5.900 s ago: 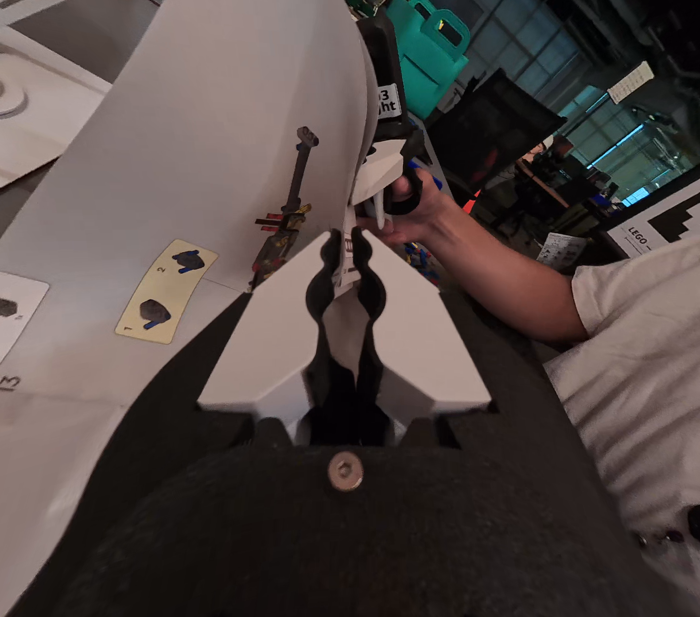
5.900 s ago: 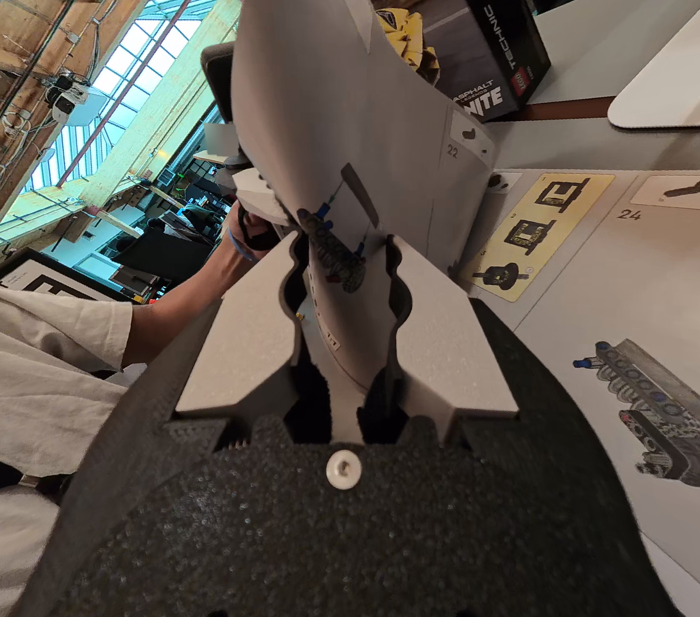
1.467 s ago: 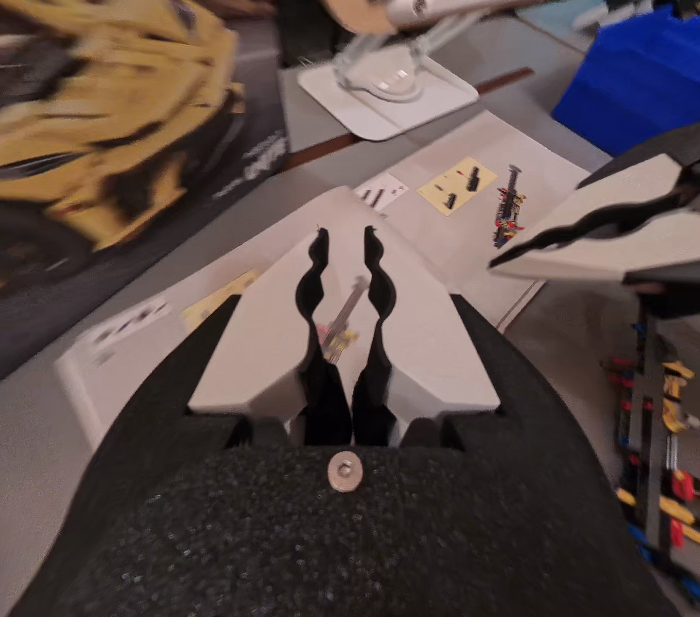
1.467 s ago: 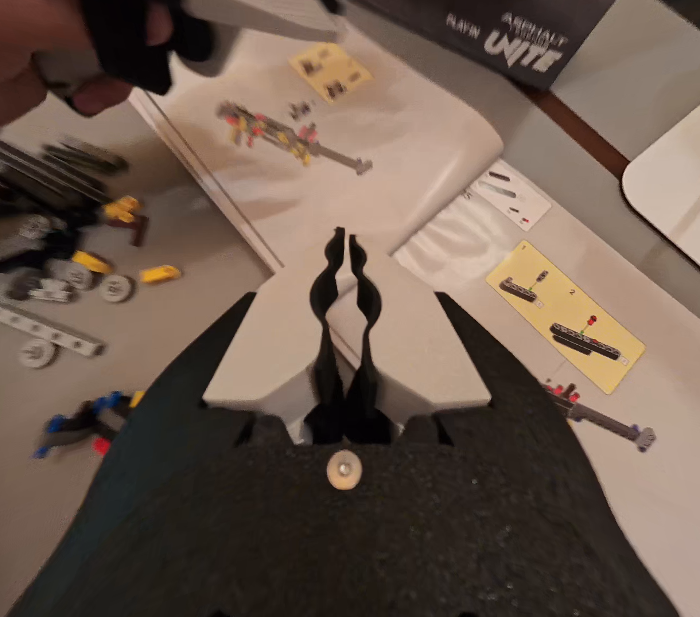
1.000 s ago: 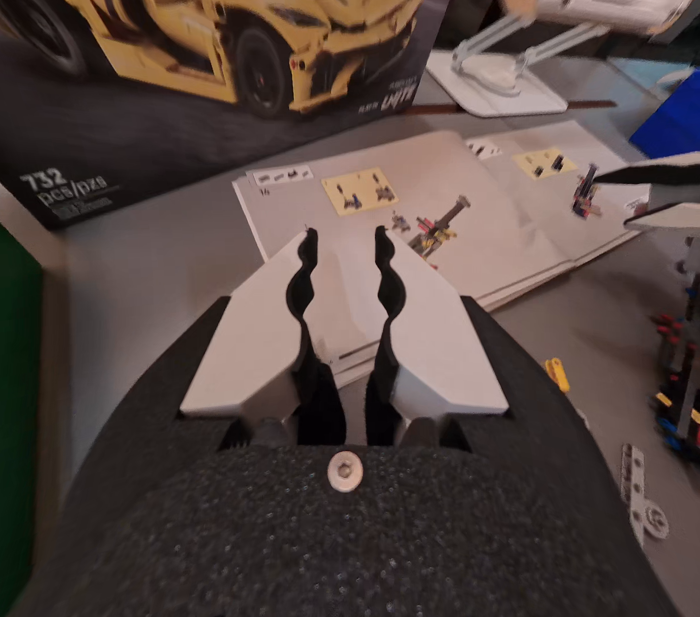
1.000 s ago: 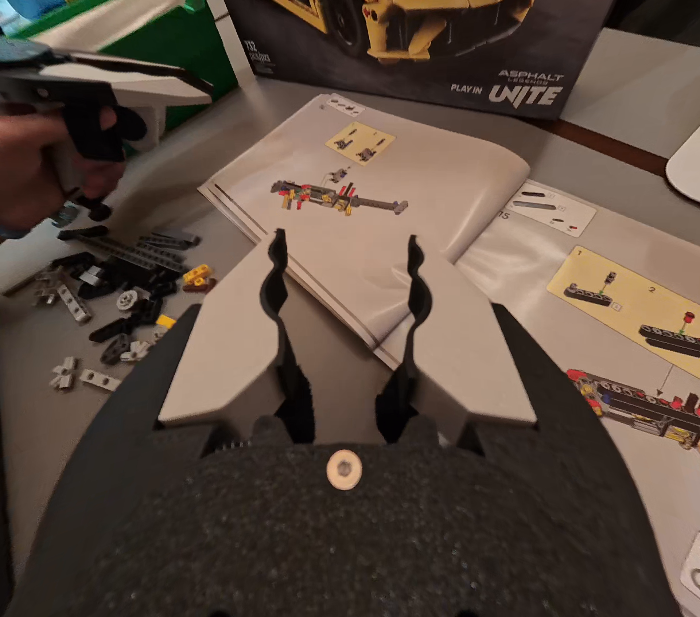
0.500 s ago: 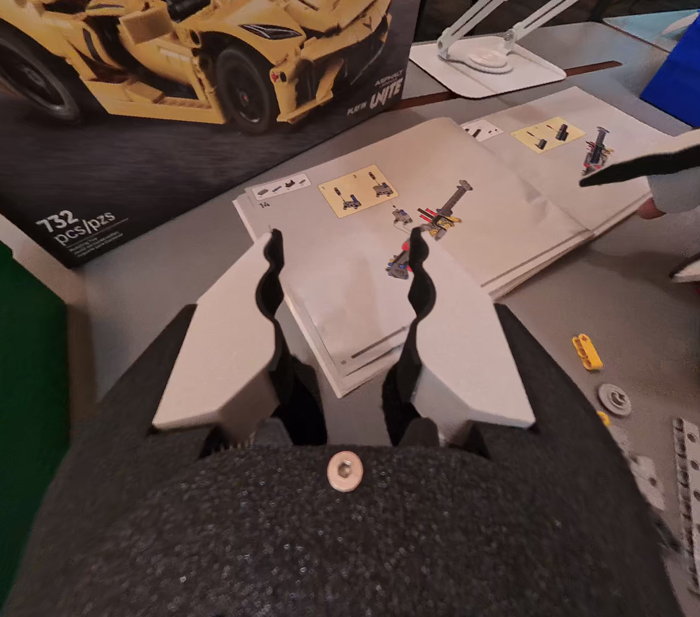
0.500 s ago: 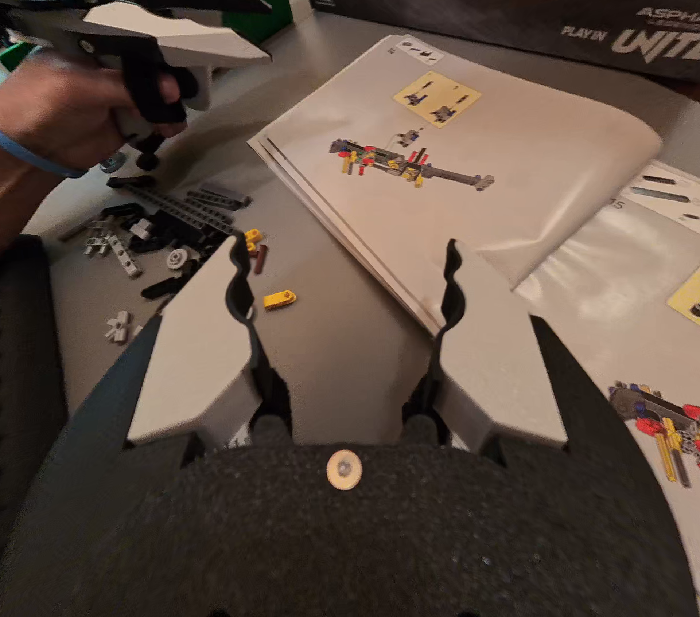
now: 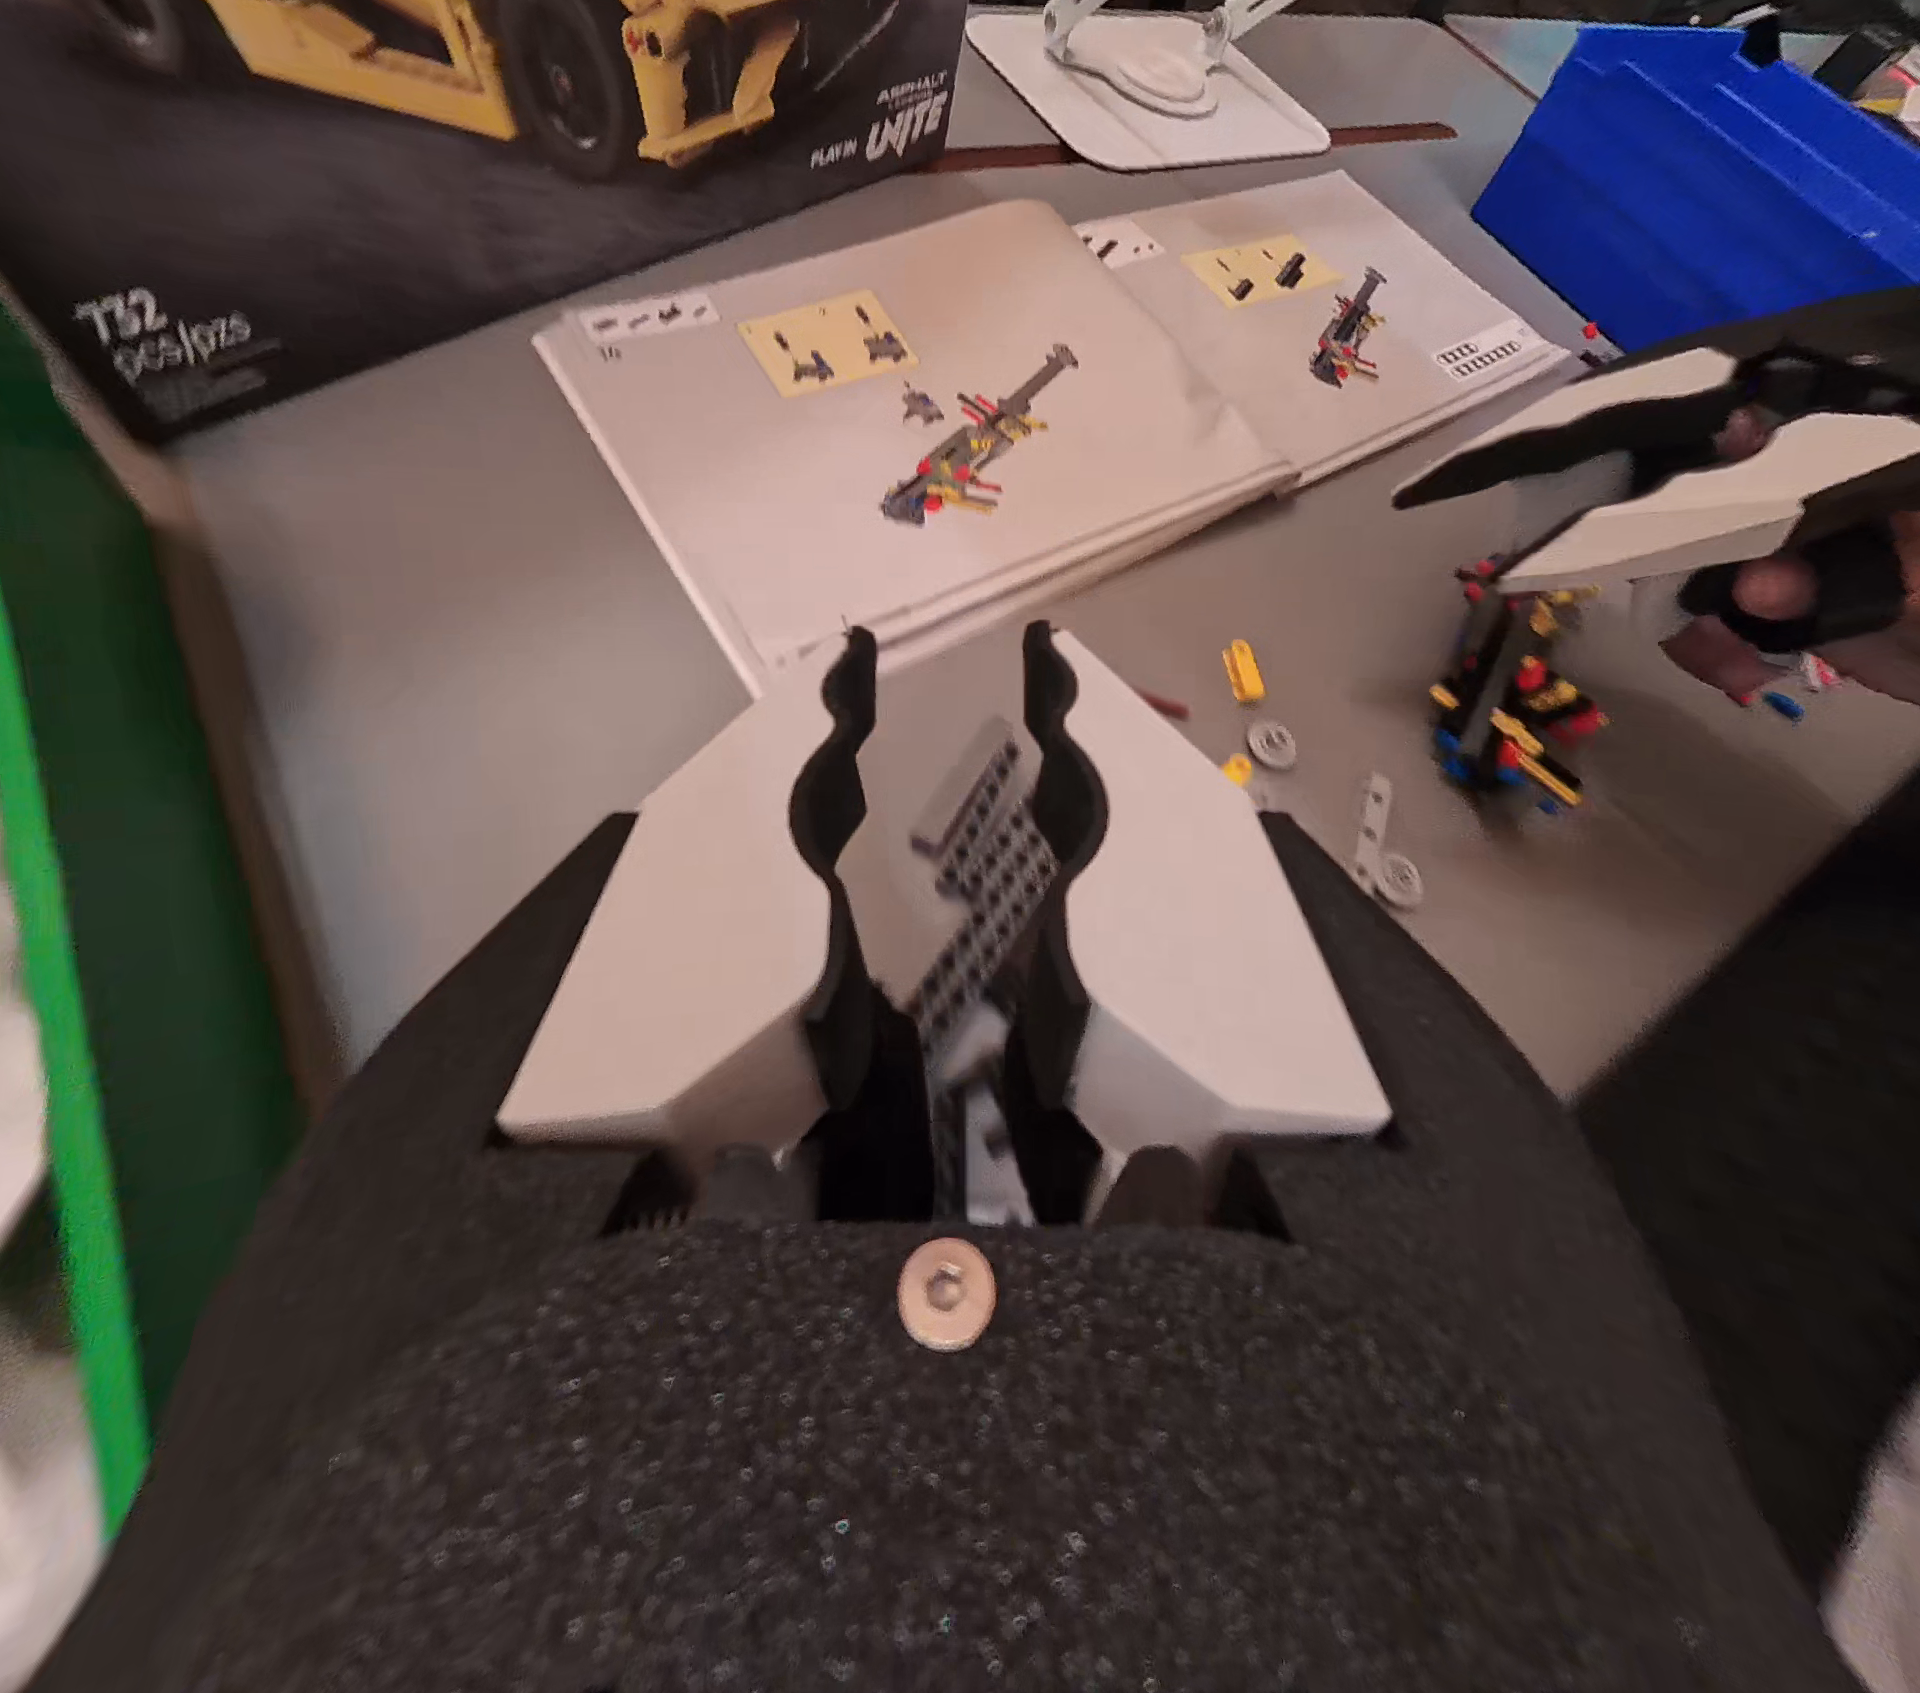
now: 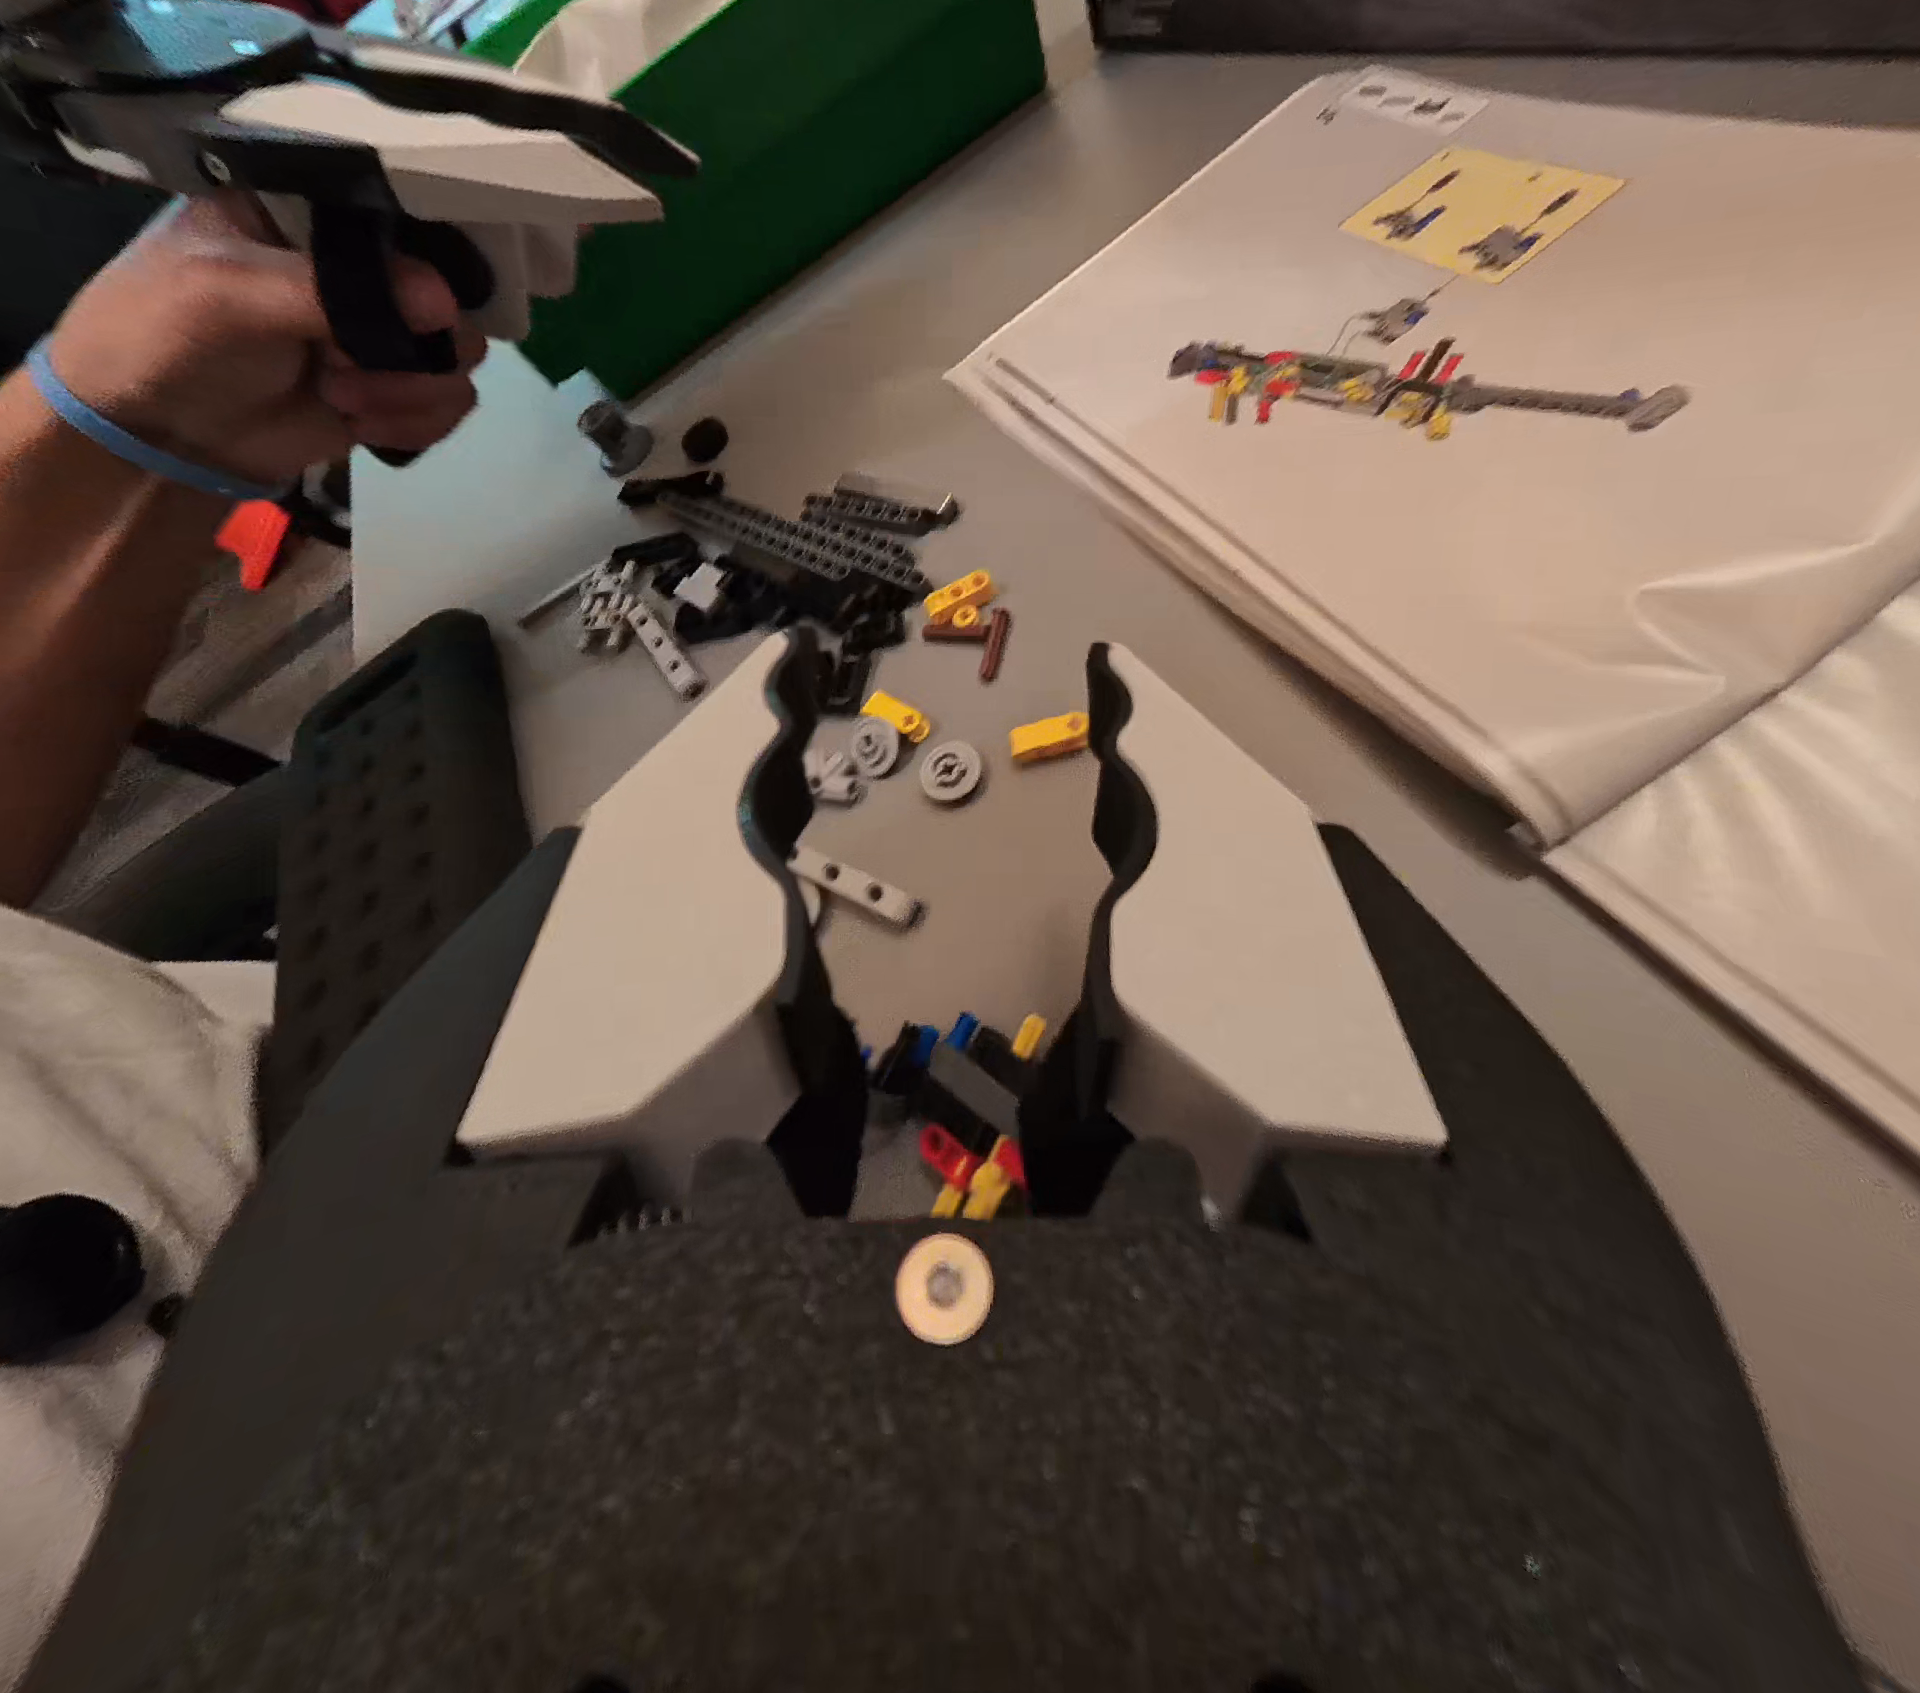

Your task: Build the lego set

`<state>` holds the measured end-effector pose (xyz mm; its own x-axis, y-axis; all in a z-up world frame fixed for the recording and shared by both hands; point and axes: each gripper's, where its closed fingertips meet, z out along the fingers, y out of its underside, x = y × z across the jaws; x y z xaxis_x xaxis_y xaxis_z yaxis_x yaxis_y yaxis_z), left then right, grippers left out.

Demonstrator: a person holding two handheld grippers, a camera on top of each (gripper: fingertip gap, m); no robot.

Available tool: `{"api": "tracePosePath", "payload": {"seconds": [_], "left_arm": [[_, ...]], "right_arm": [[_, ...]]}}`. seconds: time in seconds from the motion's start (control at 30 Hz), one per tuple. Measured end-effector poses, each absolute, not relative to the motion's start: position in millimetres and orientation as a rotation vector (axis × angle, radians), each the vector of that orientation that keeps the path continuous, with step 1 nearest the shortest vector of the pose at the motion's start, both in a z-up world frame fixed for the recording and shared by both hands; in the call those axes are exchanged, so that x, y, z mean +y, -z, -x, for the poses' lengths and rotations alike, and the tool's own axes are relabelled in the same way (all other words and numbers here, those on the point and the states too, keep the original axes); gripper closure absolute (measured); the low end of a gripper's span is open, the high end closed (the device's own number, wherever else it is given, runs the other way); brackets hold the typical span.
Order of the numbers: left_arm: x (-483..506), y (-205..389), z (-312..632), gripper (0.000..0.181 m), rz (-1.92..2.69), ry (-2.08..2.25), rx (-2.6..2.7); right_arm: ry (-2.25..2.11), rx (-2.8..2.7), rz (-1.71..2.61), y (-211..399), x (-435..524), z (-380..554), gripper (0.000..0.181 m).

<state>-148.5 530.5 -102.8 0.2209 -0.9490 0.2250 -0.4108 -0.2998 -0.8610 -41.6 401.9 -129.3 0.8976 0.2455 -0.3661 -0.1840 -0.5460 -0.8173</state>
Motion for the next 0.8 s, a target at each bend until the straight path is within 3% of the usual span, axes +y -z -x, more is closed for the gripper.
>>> {"api": "tracePosePath", "payload": {"seconds": [0.3,0.5,0.8], "left_arm": [[472.3,133.4,227.5,0.155,1.929,0.909,1.51],[444.7,164.8,228.1,0.156,1.854,0.837,1.766],[467.3,194.1,209.2,0.168,1.731,0.638,2.053]], "right_arm": [[-0.486,-0.24,1.986,132.4,393.0,113.1,0.113],[-0.461,-0.312,1.867,131.0,403.7,154.1,0.134],[-0.589,-0.301,1.879,139.0,402.5,159.1,0.133]]}}
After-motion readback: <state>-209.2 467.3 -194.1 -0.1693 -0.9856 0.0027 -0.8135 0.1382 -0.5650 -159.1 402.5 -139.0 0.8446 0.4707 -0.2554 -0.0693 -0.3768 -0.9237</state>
